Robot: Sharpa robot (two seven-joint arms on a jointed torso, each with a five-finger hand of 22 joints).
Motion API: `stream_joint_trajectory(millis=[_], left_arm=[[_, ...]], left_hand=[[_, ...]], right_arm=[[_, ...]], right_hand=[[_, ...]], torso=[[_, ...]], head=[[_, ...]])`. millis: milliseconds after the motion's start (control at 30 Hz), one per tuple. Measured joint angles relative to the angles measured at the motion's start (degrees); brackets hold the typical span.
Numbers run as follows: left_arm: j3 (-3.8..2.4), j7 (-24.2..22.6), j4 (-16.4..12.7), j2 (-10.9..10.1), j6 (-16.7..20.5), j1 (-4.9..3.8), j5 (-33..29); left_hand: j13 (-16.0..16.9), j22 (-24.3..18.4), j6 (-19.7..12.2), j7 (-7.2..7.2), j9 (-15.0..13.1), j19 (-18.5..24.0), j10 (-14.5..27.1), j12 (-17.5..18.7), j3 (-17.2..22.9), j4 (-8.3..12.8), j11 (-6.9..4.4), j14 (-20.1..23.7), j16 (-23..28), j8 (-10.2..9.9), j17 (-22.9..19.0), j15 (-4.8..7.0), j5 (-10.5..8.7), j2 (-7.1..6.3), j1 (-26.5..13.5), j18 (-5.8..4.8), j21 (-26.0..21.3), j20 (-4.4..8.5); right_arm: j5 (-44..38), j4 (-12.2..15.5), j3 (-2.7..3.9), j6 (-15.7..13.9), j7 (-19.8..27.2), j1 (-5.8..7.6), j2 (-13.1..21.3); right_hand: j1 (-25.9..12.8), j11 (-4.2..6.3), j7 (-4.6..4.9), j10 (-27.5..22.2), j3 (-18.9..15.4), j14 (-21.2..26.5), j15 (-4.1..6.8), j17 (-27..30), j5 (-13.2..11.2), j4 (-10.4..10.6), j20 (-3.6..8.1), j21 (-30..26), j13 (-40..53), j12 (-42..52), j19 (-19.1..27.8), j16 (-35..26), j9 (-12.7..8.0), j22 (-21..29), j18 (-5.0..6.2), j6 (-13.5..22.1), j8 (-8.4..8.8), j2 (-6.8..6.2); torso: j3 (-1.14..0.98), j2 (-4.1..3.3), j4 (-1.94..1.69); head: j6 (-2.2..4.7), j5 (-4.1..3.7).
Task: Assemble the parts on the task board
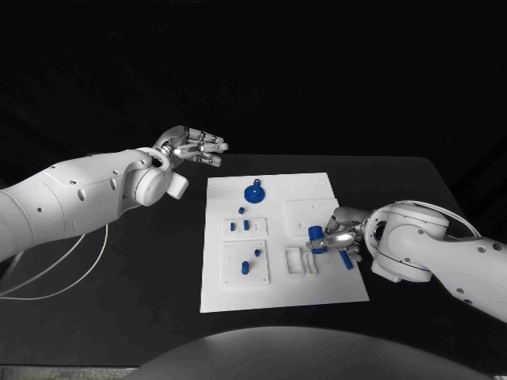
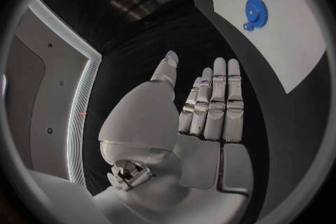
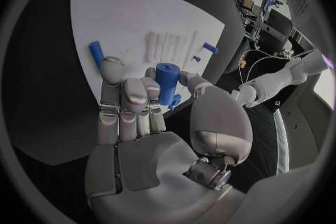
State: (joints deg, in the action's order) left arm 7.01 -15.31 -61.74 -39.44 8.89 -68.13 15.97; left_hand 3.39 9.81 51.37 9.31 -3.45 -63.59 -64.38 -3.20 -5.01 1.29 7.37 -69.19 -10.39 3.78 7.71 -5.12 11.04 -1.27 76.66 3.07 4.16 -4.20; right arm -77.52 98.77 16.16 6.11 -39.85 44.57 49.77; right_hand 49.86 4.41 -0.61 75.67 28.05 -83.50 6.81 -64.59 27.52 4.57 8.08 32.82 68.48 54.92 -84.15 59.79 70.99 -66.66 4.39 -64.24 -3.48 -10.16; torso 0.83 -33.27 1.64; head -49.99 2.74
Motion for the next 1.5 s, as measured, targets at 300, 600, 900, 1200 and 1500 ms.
stream_joint_trajectory(millis=[300, 600, 900, 1200, 1500], left_arm=[[0.00, 0.08, 0.02, 0.13, -0.08, 0.00, 0.09], [0.00, 0.11, -0.03, 0.12, -0.14, 0.00, 0.15], [0.00, 0.14, -0.08, 0.12, -0.19, 0.00, 0.20], [0.00, 0.16, -0.09, 0.06, -0.23, 0.00, 0.24], [0.00, 0.20, -0.10, 0.05, -0.26, 0.00, 0.26]], left_hand=[[0.00, 0.00, 0.00, 0.00, 0.00, 0.00, 0.00, 0.00, 0.00, 0.00, 0.00, 0.00, 0.00, 0.00, -0.01, 0.00, 0.00, 0.00, 0.00, 0.00, 0.00, 0.00], [0.00, 0.01, 0.00, 0.00, -0.01, 0.00, 0.00, 0.00, 0.00, 0.00, 0.00, 0.00, 0.00, 0.00, -0.01, 0.00, 0.00, 0.00, 0.00, 0.00, 0.00, 0.00], [0.00, 0.01, 0.00, 0.00, -0.01, 0.00, 0.00, 0.00, 0.00, 0.00, 0.00, 0.00, 0.00, 0.00, -0.02, 0.00, 0.00, 0.00, 0.00, 0.00, 0.00, 0.00], [0.00, -0.64, 0.00, 0.00, -0.01, 0.00, 0.00, 0.00, 0.00, 0.00, 0.00, 0.00, 0.00, 0.00, -0.02, 0.00, 0.00, 0.00, 0.00, 0.00, 0.00, 0.00], [-0.01, -0.64, 0.00, 0.00, -0.01, 0.00, 0.00, 0.00, 0.00, 0.00, 0.00, 0.00, 0.00, 0.00, -0.02, 0.00, 0.00, 0.00, 0.00, 0.00, 0.00, 0.00]], right_arm=[[1.70, 0.27, -1.91, 0.17, -0.07, 0.08, -1.68], [2.51, -1.33, -3.91, 0.66, -0.10, 0.06, -4.01], [2.45, -2.85, -4.40, 1.04, -0.15, 0.13, -5.69], [1.79, -3.93, -4.54, 1.05, -0.41, 0.17, -6.50], [1.61, -4.26, -4.59, 1.24, -0.46, 0.24, -6.77]], right_hand=[[0.00, 0.00, 0.01, 0.00, -0.38, 0.00, 0.00, 0.00, 0.00, -0.38, 0.00, 0.00, 0.00, 0.00, 0.00, 0.00, -0.30, -0.18, 0.00, 0.00, 0.02, 0.00], [0.00, 0.00, 0.04, 0.01, -0.55, 0.00, 0.00, 0.00, 0.53, -0.56, -0.01, 0.00, 0.01, 0.00, 0.01, 0.00, -0.48, -0.17, 0.01, 0.01, 0.05, 0.00], [0.00, -0.01, 0.09, 0.01, -0.70, 0.01, -0.01, 0.06, 0.56, -0.71, -0.01, -0.23, -0.08, 0.00, 0.01, 0.00, -0.55, -0.17, 0.00, 0.00, 0.06, 0.00], [0.00, -0.03, 0.17, 0.03, -0.85, 0.01, -0.01, 0.19, 0.55, -0.86, -0.01, -0.23, -0.14, 0.00, 0.01, 0.00, -0.66, -0.19, 0.00, -0.08, 0.00, 0.00], [0.02, -0.12, 0.27, 0.11, -1.17, 0.01, -0.01, 0.30, -0.45, -1.18, -0.01, -0.44, -0.32, 0.00, 0.01, 0.00, -1.50, -0.20, 0.00, -0.18, -0.17, -0.02]], torso=[[0.03, -0.01, -0.01], [-0.04, -0.06, -0.02], [-0.05, -0.05, 0.02], [-0.03, -0.03, 0.02], [0.01, -0.01, 0.00]], head=[[-0.01, 0.04], [-0.01, 0.23], [-0.01, 0.31], [-0.01, 0.38], [-0.01, 0.49]])
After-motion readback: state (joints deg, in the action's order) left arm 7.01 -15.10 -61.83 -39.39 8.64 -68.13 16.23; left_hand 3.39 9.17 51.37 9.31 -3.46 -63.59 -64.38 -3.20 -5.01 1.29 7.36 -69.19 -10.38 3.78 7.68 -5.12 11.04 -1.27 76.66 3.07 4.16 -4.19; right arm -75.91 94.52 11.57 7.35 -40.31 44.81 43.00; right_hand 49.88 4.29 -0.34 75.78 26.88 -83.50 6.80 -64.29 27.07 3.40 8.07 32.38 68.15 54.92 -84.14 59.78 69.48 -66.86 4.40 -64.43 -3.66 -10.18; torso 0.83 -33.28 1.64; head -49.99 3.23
